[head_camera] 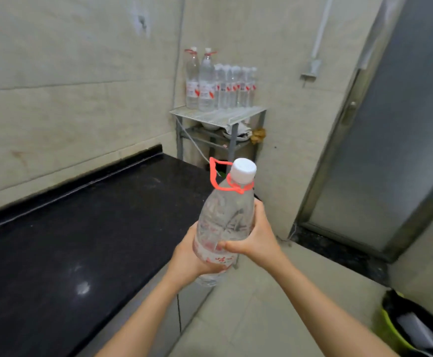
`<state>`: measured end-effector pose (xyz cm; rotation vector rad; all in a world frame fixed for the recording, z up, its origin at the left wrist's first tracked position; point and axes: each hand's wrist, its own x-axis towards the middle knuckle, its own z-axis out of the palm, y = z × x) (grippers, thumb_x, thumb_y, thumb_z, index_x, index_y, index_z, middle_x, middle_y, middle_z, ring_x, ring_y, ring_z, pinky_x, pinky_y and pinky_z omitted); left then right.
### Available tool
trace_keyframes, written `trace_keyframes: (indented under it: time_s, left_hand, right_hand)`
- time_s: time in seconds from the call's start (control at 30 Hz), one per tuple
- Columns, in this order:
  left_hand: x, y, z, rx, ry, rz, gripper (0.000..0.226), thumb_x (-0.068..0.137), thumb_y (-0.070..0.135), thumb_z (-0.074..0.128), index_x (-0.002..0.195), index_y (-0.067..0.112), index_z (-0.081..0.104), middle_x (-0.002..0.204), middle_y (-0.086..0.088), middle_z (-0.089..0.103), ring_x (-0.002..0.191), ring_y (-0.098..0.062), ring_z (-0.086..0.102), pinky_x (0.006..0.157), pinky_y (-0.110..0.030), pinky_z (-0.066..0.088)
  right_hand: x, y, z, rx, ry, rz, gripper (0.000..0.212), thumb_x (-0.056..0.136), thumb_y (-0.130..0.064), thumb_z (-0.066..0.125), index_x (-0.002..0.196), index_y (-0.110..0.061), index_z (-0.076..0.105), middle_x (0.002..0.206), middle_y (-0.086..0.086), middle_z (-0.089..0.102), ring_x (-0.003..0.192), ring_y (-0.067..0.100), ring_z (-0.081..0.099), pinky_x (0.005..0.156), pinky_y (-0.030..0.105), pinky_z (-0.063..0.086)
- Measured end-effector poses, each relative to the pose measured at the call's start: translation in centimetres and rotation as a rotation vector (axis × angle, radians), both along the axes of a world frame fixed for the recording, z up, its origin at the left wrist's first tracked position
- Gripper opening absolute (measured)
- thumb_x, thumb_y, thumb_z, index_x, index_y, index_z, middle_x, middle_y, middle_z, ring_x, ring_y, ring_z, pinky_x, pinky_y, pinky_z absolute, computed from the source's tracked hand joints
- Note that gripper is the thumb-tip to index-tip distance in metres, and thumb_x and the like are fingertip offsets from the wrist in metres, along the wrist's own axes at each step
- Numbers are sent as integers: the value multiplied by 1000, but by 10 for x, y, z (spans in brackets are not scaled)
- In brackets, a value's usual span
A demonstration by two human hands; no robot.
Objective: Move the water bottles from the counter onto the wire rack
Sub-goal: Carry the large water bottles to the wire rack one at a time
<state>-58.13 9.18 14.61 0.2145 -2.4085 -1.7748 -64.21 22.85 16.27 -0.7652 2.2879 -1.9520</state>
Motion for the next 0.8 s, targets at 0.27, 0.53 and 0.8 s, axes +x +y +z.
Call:
trace_keyframes:
  time_s: [0.27,0.53,0.8]
  left_hand:
    - [-116,83,-52,65,-6,-295,91,32,29,81,118,23,53,107,6,69,102,-9,65,88,-30,54]
    - [-250,161,-64,242,-12,-488,84,34,11,82,109,24,47,104,13,62,86,16,60,71,-4,46]
    - [-354,209,-68,235,-34,-560,93,35,26,85,121,23,48,113,11,64,101,7,61,82,-10,47]
  right_hand:
    - [-62,102,-17,-20,-55,-286,84,37,-23,83,108,-32,39,116,-14,52,100,-18,53,82,6,43]
    - [-177,175,-18,69,-111,-435,91,38,-23,85,115,-31,36,116,-16,52,100,-17,53,87,12,46]
    - [-267,224,-17,66,-143,-514,94,34,-40,81,116,-33,36,116,-15,52,106,-8,55,88,15,47]
